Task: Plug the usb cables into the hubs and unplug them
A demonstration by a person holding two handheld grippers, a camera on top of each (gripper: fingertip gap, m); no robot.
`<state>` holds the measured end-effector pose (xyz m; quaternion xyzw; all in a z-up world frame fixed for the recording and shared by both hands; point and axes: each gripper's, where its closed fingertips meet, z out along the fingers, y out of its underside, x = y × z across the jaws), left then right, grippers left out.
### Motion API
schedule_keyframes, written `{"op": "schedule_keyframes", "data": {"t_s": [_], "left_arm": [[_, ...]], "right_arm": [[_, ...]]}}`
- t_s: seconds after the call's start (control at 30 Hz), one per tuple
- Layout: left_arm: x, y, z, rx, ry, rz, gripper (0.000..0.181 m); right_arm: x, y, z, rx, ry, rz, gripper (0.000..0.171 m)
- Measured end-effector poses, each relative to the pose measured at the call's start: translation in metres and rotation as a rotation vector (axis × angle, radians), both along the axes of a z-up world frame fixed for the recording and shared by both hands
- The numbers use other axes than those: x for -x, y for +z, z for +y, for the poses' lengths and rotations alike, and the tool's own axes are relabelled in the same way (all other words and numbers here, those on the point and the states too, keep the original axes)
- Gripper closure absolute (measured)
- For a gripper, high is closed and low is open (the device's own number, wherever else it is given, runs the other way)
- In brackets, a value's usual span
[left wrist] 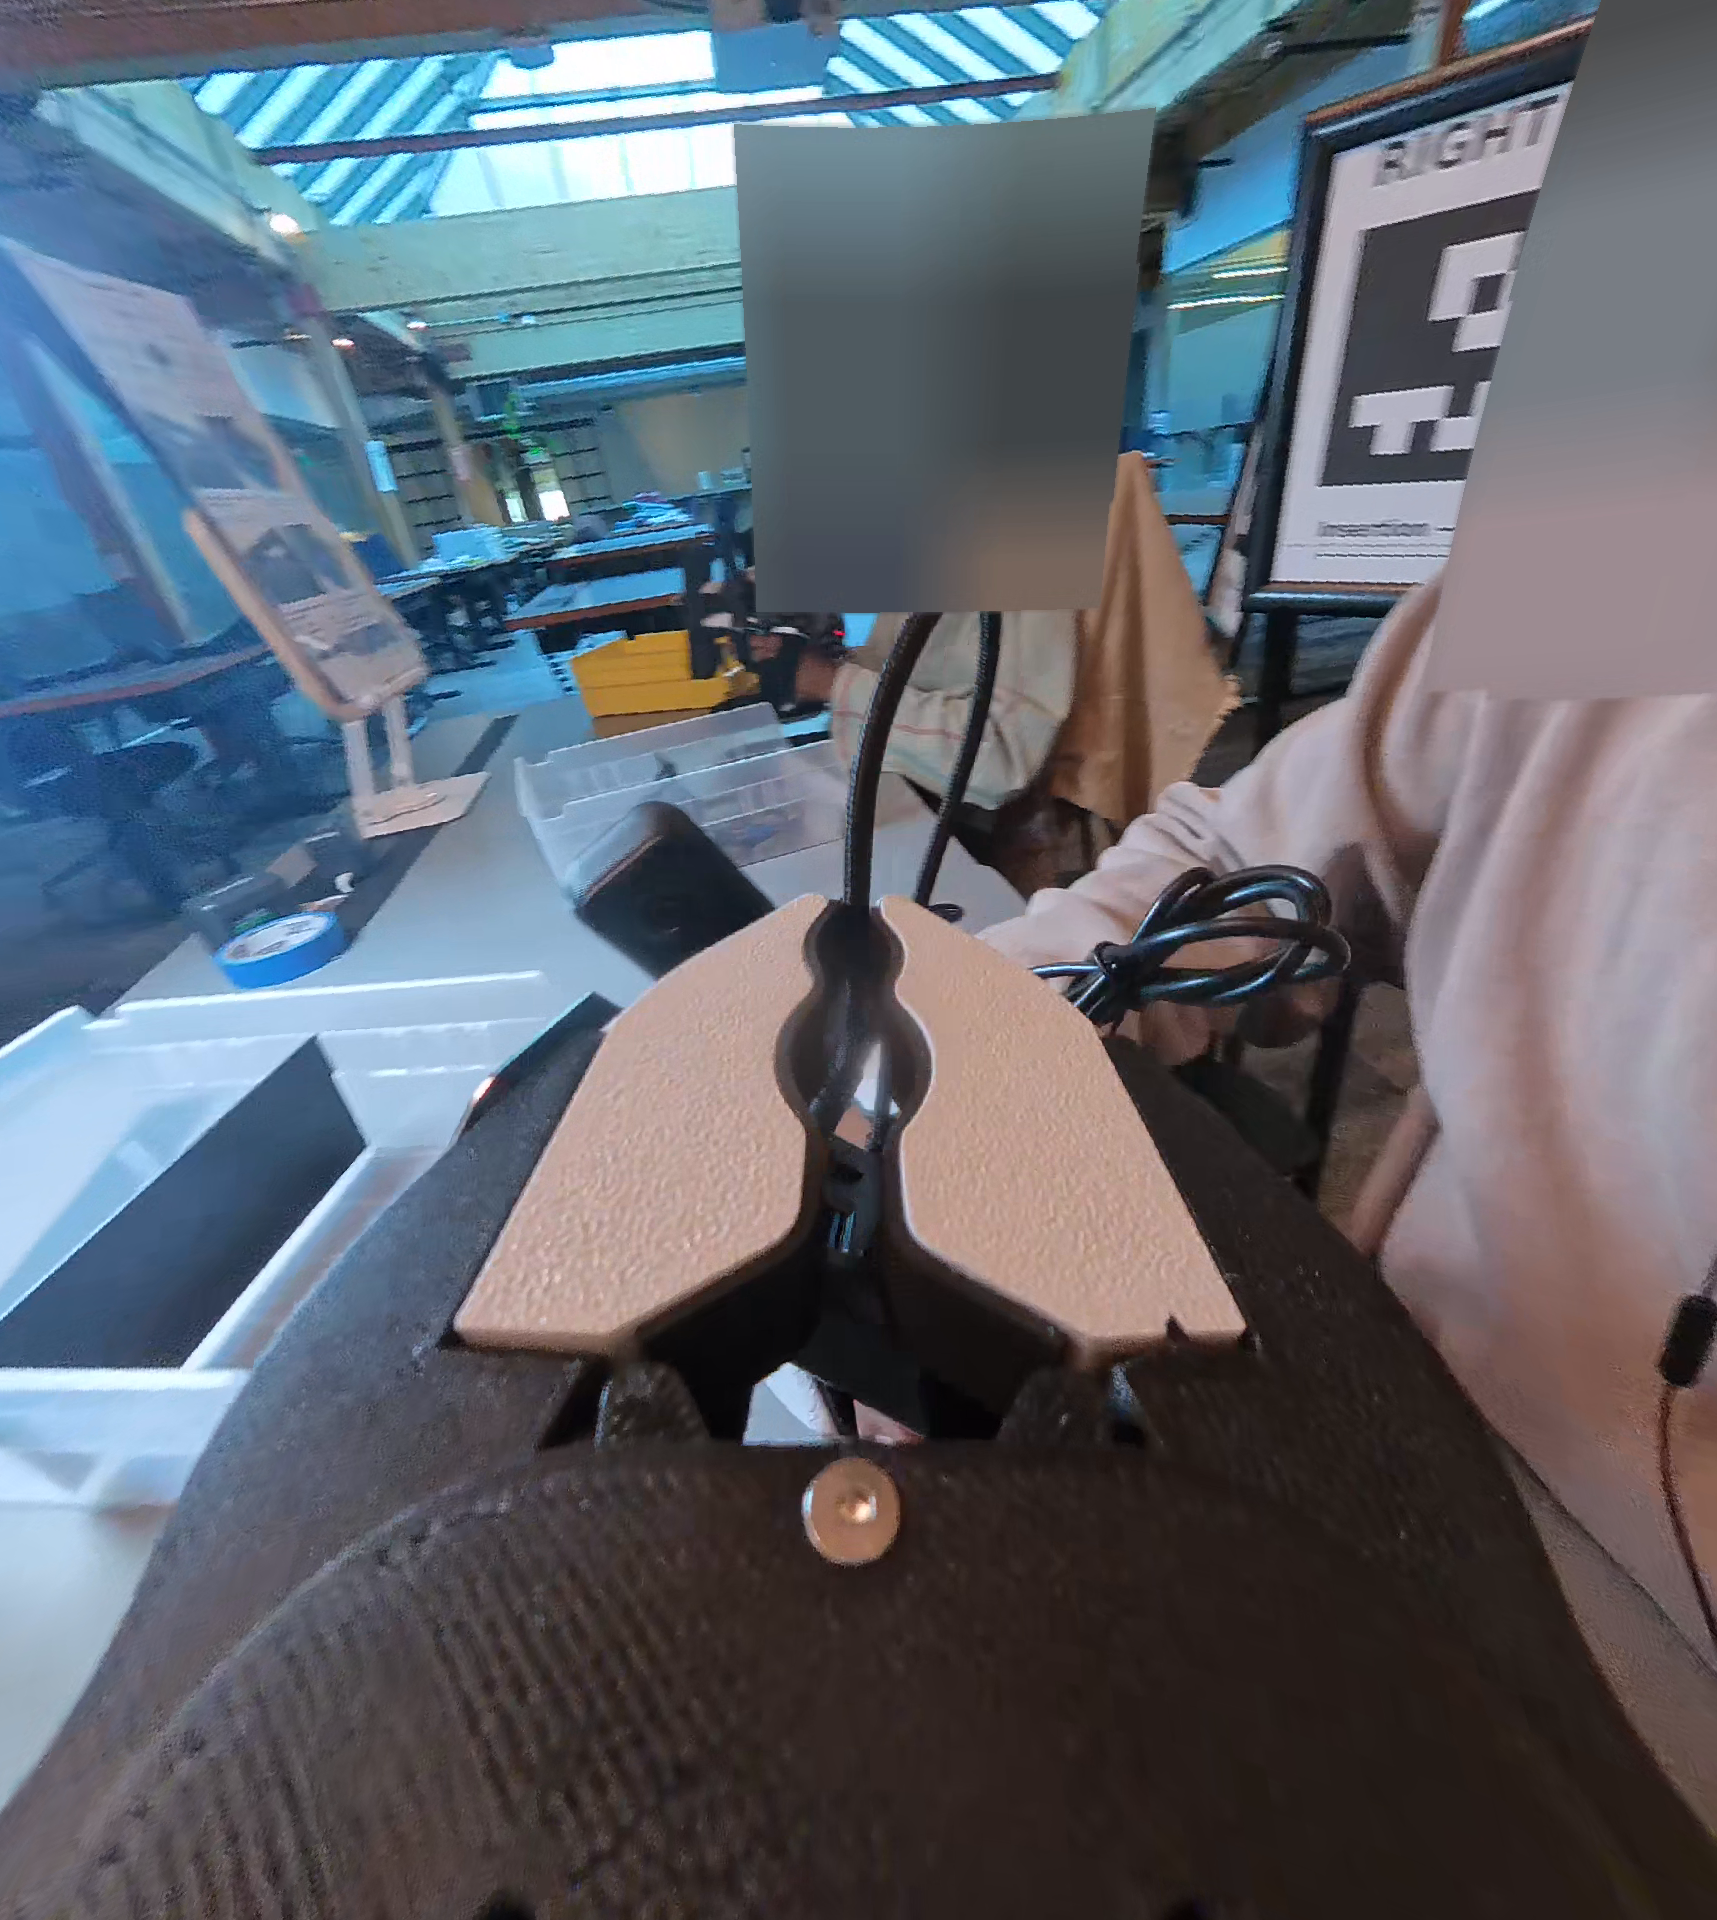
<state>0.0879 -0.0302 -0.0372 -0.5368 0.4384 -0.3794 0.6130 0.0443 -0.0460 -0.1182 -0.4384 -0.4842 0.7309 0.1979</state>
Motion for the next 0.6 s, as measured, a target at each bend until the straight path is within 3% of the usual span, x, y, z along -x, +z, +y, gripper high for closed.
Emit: {"op": "schedule_keyframes", "data": {"t_s": [0.43, 0.6], "left_arm": [[0.017, -0.017, 0.036, -0.132, 0.332, 0.214, 0.169], [0.019, -0.040, 0.055, -0.249, 0.505, 0.428, 0.168]], "right_arm": [[0.014, -0.017, 0.049, 0.017, -0.343, -0.117, 0.136], [0.014, -0.019, 0.063, -0.046, -0.512, -0.143, 0.136]]}}
